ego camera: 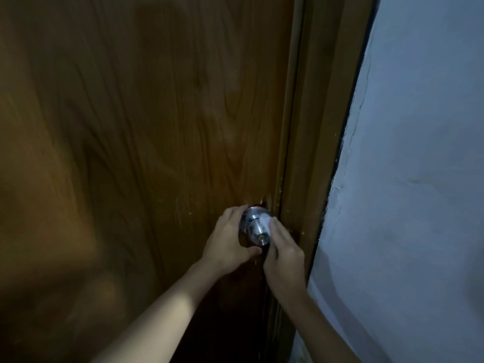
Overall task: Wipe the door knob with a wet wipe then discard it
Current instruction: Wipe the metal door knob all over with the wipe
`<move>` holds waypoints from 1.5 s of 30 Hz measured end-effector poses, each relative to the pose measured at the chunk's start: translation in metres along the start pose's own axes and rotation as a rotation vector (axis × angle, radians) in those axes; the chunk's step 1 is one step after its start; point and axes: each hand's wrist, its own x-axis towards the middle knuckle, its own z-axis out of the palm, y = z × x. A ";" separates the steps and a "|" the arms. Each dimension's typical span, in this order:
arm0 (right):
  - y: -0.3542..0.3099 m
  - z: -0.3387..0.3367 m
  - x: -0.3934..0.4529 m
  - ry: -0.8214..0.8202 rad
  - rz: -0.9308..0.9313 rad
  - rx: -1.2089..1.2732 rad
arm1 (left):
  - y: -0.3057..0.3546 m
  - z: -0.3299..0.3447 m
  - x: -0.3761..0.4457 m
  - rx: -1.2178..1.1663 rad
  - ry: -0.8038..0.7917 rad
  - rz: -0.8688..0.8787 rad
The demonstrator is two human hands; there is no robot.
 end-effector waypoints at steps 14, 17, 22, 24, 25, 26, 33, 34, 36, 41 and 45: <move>0.009 -0.001 0.013 -0.135 0.122 0.045 | 0.006 -0.006 0.016 0.172 -0.004 -0.015; 0.008 0.001 0.003 -0.033 0.017 -0.042 | 0.006 -0.005 0.016 0.178 -0.002 -0.012; 0.009 0.000 0.019 -0.193 0.016 0.002 | 0.006 -0.005 0.016 0.186 -0.009 -0.020; 0.010 -0.007 0.020 -0.170 0.094 -0.020 | 0.006 -0.005 0.015 0.181 -0.007 -0.020; 0.008 -0.009 0.018 -0.134 0.089 -0.062 | 0.005 -0.005 0.015 0.176 -0.005 -0.020; 0.008 -0.009 0.016 -0.106 0.038 -0.129 | 0.005 -0.005 0.015 0.172 -0.004 -0.020; 0.011 -0.006 0.020 -0.172 0.009 -0.089 | 0.004 -0.005 0.015 0.164 -0.010 -0.014; 0.010 -0.008 0.022 -0.157 -0.008 -0.111 | 0.004 -0.005 0.014 0.163 -0.009 -0.014; 0.005 -0.009 0.022 -0.129 -0.108 -0.174 | 0.004 -0.005 0.014 0.156 -0.007 -0.010; 0.014 -0.008 0.024 -0.095 0.054 0.017 | 0.004 -0.004 0.014 0.143 -0.007 -0.014; 0.010 -0.010 0.022 -0.051 -0.084 -0.094 | 0.005 -0.005 0.014 0.146 -0.008 -0.017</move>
